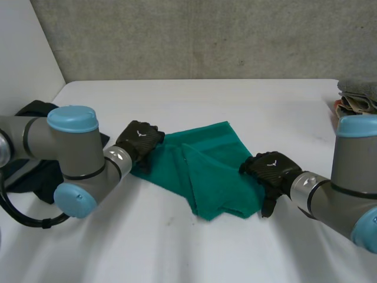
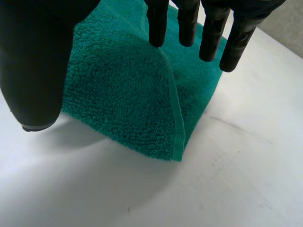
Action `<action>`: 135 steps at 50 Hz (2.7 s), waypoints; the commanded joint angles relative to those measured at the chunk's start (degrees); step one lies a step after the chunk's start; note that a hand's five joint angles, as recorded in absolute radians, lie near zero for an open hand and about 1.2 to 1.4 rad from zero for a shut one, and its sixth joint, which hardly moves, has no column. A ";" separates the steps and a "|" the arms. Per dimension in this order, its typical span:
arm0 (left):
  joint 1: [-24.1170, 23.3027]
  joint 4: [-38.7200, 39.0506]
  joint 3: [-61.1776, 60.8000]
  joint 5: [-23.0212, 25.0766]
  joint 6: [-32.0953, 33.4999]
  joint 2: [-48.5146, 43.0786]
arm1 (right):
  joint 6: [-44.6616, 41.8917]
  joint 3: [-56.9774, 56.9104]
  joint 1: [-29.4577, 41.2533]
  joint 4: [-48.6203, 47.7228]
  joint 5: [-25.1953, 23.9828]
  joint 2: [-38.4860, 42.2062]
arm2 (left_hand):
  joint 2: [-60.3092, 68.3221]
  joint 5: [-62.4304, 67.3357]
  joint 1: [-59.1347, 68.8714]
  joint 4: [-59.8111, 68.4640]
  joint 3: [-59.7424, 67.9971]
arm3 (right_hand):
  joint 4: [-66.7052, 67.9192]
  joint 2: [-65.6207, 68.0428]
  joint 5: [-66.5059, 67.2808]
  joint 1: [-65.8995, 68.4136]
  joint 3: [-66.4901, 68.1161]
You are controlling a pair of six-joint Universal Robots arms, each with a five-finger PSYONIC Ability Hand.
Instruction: Fold the laundry.
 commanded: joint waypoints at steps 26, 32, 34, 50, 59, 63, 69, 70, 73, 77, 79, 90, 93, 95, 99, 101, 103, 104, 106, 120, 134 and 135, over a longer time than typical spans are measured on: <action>-5.16 6.57 -2.09 -11.19 -4.36 22.03 | 0.16 -7.70 0.11 -7.46 4.95 -15.08 | 54.53 54.00 54.52 54.27 54.50 | 66.43 67.25 66.66 68.18 67.79; -5.33 10.63 -6.22 -10.31 -7.54 27.43 | 0.52 -9.83 0.20 -5.61 4.51 -16.94 | 33.70 33.17 33.69 33.44 33.67 | 66.43 67.25 66.66 68.18 67.79; -5.94 10.54 -7.54 -9.78 -7.89 25.42 | 0.69 -9.04 0.11 -4.13 4.42 -17.03 | 5.24 4.70 5.22 4.97 5.20 | 66.43 67.25 66.66 68.18 67.79; -12.63 2.28 -3.51 -1.35 -17.37 2.91 | 0.96 -7.10 0.90 -2.97 4.07 -18.96 | -8.36 -8.89 -8.37 -8.63 -8.40 | 66.43 67.25 66.66 68.18 67.79; -13.15 -0.44 1.94 -3.18 -19.58 -2.80 | 3.68 -7.98 1.07 -2.89 3.81 -20.89 | 6.76 6.23 6.75 6.49 6.72 | 66.43 67.25 66.66 68.18 67.79; -13.06 -0.53 2.47 -7.14 -19.41 -3.60 | 4.47 -7.98 0.90 -2.80 3.63 -21.95 | 23.06 22.53 23.05 22.80 23.03 | 66.43 67.25 66.66 68.18 67.79; -13.06 -0.45 3.18 -9.60 -17.74 -4.13 | 4.56 -7.72 0.20 -2.62 3.81 -21.86 | 34.54 34.01 34.53 34.27 34.50 | 66.43 67.25 66.66 68.18 67.79; -13.15 -0.45 3.18 -9.60 -17.65 -4.21 | 4.56 -7.72 0.11 -2.62 3.89 -21.95 | 34.21 33.67 34.19 33.94 34.17 | 66.43 67.25 66.66 68.18 67.79; -13.15 -0.36 3.18 -9.60 -17.38 -4.21 | 4.56 -7.63 0.19 -2.71 3.98 -21.95 | 28.01 27.48 28.00 27.75 27.97 | 66.43 67.25 66.66 68.18 67.79; -13.06 -0.53 2.91 -10.04 -17.47 -3.78 | 4.47 -7.89 0.28 -2.71 3.90 -21.95 | 13.02 12.49 13.01 12.76 12.98 | 66.43 67.25 66.66 68.18 67.79; -13.06 -0.71 2.56 -10.13 -17.47 -3.42 | 4.47 -8.07 0.28 -2.71 3.98 -21.95 | 9.65 9.12 9.64 9.39 9.62 | 66.43 67.25 66.66 68.18 67.79; -13.15 -0.36 -0.78 -14.08 -15.63 -1.40 | 4.56 -8.33 0.37 -2.71 3.81 -21.95 | 9.14 8.61 9.13 8.87 9.10 | 66.43 67.25 66.66 68.18 67.79; -13.24 -0.36 -0.08 -15.93 -13.08 -2.01 | 4.56 -8.24 0.55 -2.71 3.89 -21.95 | 9.31 8.77 9.29 9.04 9.27 | 66.43 67.25 66.66 68.18 67.79; -13.33 -0.36 0.01 -16.28 -11.50 -2.45 | 4.56 -8.24 0.55 -2.71 3.89 -21.86 | 9.98 9.44 9.96 9.71 9.94 | 66.43 67.25 66.66 68.18 67.79; -13.50 -0.36 0.27 -16.55 -8.95 -3.33 | 4.56 -8.07 0.37 -2.71 3.89 -21.86 | 17.35 16.82 17.34 17.09 17.31 | 66.43 67.25 66.66 68.18 67.79; -13.50 -0.36 0.36 -16.46 -8.42 -3.33 | 4.56 -8.07 0.11 -2.71 3.98 -21.86 | 34.48 33.94 34.46 34.21 34.44 | 66.43 67.25 66.66 68.18 67.79; -13.59 -0.36 0.36 -16.46 -8.42 -3.07 | 4.56 -8.07 0.11 -2.62 3.98 -21.86 | 49.10 48.56 49.08 48.83 49.06 | 66.43 67.25 66.66 68.18 67.79; -13.59 -0.36 0.36 -16.55 -8.33 -2.72 | 4.56 -8.07 0.02 -2.62 4.07 -21.86 | 54.48 53.95 54.47 54.21 54.44 | 66.43 67.25 66.66 68.18 67.79; -13.68 -0.27 0.45 -16.63 -8.33 -2.28 | 4.47 -8.24 0.11 -2.45 4.24 -21.86 | 54.53 54.00 54.52 54.27 54.50 | 66.43 67.25 66.66 68.18 67.79; -10.17 -0.36 -7.54 -16.11 -8.42 16.26 | -17.13 -8.86 -6.83 26.81 4.60 -12.90 | 54.53 54.00 54.52 54.27 54.50 | 66.43 67.25 66.66 68.18 67.79; -6.57 12.10 11.13 -16.55 -4.83 7.75 | -5.05 -25.43 -7.45 -0.13 6.34 0.45 | 54.53 54.00 54.52 54.27 54.50 | 66.43 67.25 66.66 68.18 67.79; -6.39 13.17 13.35 -16.46 -4.12 7.74 | -3.71 -27.47 -7.28 -1.90 7.14 0.55 | 54.53 54.00 54.52 54.27 54.50 | 66.43 67.25 66.66 68.18 67.79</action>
